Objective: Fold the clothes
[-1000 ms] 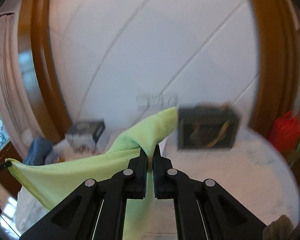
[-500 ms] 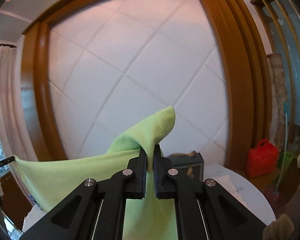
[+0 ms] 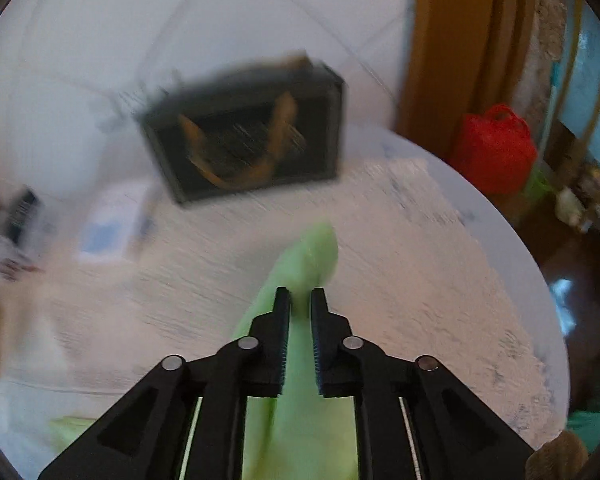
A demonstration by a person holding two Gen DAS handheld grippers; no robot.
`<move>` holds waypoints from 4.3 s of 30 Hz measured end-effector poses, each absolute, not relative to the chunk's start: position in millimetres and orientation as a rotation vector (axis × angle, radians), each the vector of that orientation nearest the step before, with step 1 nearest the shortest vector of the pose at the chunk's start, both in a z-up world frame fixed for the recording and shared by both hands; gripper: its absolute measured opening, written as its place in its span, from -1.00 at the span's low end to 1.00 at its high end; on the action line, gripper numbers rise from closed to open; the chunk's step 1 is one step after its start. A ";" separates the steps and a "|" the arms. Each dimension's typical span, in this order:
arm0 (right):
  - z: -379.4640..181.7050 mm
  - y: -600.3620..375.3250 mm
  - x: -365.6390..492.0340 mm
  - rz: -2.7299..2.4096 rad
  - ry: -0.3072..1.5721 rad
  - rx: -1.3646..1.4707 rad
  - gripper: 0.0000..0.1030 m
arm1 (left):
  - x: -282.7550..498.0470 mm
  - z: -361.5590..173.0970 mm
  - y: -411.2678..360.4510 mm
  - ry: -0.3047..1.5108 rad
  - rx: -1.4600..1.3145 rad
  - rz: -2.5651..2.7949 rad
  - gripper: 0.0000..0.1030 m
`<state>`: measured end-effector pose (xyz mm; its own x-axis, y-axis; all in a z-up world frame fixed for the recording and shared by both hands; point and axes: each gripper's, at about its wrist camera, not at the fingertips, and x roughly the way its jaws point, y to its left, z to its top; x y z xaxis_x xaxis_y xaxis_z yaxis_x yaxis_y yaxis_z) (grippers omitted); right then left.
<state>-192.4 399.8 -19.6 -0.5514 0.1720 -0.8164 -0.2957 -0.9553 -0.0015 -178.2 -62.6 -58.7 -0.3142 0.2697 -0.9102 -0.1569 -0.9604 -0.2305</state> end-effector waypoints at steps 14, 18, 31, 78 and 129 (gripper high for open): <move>-62.3 464.5 -158.5 2.479 0.310 -1.500 0.76 | -127.9 -156.3 -15.8 0.018 -1.846 2.240 0.06; -83.0 463.5 -188.2 2.508 0.279 -1.553 0.94 | -130.6 -155.8 0.8 0.136 -1.838 2.326 -0.05; -92.3 425.4 -226.4 2.615 -0.015 -1.627 -0.94 | -165.6 -41.6 -21.9 0.052 -1.532 2.721 -0.97; -116.7 444.0 -4.3 2.458 0.108 -1.680 -0.90 | 24.5 -115.2 -59.2 0.046 -1.675 2.493 -0.86; -151.9 424.2 -261.3 2.339 0.170 -1.945 -0.55 | -275.9 -169.4 -43.0 -0.032 -1.874 2.339 -0.95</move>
<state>-261.3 424.2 -151.9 -0.1824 0.0015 -0.9832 -0.1433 -0.9894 0.0251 -275.9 -43.0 -169.4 -0.2118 0.1258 -0.9692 -0.0989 -0.9894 -0.1068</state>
